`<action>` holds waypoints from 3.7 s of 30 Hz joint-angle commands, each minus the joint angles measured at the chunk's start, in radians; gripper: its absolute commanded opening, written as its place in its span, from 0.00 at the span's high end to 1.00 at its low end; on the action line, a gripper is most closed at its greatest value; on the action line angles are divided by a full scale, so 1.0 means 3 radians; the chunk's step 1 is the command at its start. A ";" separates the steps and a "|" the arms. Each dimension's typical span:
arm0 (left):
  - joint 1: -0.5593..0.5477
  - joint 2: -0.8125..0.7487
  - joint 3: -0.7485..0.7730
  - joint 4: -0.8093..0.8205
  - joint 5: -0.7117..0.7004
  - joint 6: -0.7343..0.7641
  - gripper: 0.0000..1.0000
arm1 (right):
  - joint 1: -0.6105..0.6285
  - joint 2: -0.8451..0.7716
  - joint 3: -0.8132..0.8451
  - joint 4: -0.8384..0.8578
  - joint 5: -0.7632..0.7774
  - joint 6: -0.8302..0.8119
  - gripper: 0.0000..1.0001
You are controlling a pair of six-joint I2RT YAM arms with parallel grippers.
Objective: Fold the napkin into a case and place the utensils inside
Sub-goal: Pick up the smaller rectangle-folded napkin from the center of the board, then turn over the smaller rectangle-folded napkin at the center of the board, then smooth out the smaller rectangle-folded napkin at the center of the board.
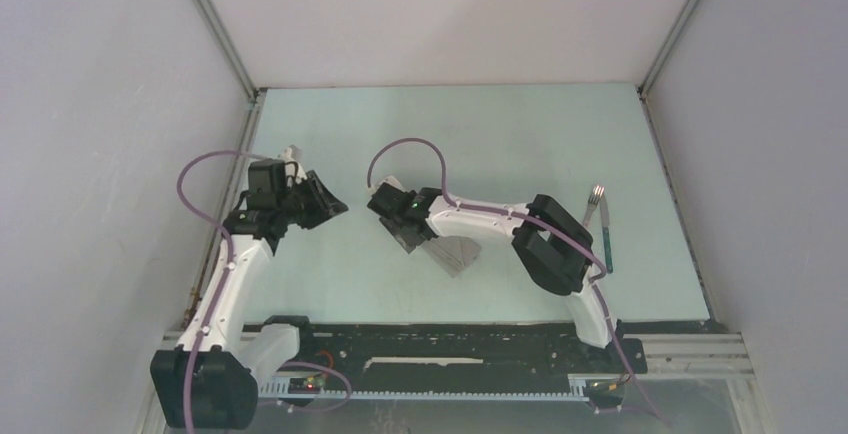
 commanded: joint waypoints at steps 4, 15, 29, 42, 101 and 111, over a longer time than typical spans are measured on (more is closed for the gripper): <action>0.0025 -0.0107 -0.0101 0.0075 0.0136 0.0061 0.63 | 0.0059 0.0135 0.0163 0.0028 0.0323 0.0000 0.41; 0.0025 -0.0167 -0.0112 0.0095 0.0169 0.0026 0.61 | 0.0208 0.0366 0.0279 -0.0006 0.0850 0.0039 0.45; 0.0144 -0.0294 -0.0129 0.0092 0.0151 0.0000 0.60 | 0.0292 0.0331 0.0374 0.0084 0.1214 -0.0058 0.93; 0.0179 -0.0326 -0.0141 0.0089 0.0182 -0.0005 0.58 | -0.0376 -0.0368 0.0468 -0.0142 -0.0937 0.0391 1.00; -0.1267 0.4401 0.2417 0.3654 0.1170 -0.2175 1.00 | -0.2215 -0.0702 -0.2178 0.2879 -0.4281 0.1624 0.66; -0.1181 0.4762 0.2720 0.2687 0.0824 -0.1966 1.00 | -0.2360 -0.0563 -0.2689 0.3431 -0.4306 0.1835 0.67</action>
